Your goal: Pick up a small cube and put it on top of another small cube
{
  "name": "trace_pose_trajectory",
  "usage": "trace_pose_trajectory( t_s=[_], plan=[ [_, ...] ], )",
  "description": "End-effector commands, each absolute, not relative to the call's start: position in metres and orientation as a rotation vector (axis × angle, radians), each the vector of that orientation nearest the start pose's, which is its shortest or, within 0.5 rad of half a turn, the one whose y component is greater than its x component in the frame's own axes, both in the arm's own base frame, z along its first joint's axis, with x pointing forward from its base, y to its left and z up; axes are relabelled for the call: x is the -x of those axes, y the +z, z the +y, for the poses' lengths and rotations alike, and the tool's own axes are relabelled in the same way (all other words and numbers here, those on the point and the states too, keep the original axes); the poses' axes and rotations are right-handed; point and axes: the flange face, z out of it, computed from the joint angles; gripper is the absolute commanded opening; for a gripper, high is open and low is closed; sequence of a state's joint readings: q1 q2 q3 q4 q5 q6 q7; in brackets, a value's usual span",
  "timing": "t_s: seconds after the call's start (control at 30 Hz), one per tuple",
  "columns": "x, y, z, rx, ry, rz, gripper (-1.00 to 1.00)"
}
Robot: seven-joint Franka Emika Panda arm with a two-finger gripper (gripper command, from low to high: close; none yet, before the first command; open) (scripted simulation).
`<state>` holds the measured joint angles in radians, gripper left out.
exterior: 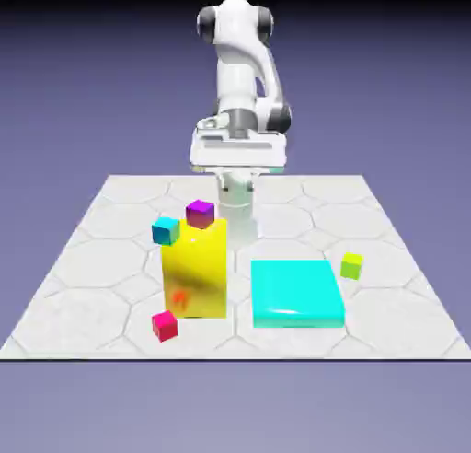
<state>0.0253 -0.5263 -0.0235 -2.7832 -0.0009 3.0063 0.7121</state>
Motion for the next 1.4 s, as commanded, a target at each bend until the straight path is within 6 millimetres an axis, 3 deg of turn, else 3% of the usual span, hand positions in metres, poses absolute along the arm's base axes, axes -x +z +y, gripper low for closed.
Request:
trace_pose_trajectory(
  t_s=[0.0, 0.3, 0.57, 0.87, 0.97, 1.1, 1.13, 1.17, 1.27, 1.3, 1.37],
  plan=[
    [-0.407, 0.442, -0.003, 2.568, -0.944, 0.931, 0.00],
    [-0.469, 0.360, -0.038, 2.887, -0.513, 0.816, 0.00],
    [-0.502, 0.276, -0.077, 3.123, -0.082, 0.658, 0.00],
    [-0.516, 0.192, -0.128, 3.310, 0.455, 0.430, 0.00],
    [-0.517, 0.179, -0.138, 3.334, 0.562, 0.383, 0.00],
    [-0.500, 0.113, -0.149, 3.334, 0.562, 0.383, 0.00],
    [-0.500, 0.113, -0.149, 3.334, 0.562, 0.383, -1.00],
    [-0.500, 0.113, -0.149, 3.334, 0.562, 0.383, -1.00],
    [-0.515, 0.168, -0.140, 3.334, 0.562, 0.382, -1.00],
    [-0.518, 0.179, -0.123, 3.343, 0.560, 0.311, -1.00],
    [-0.516, 0.179, -0.049, 3.368, 0.540, -0.037, -1.00]
  ],
)
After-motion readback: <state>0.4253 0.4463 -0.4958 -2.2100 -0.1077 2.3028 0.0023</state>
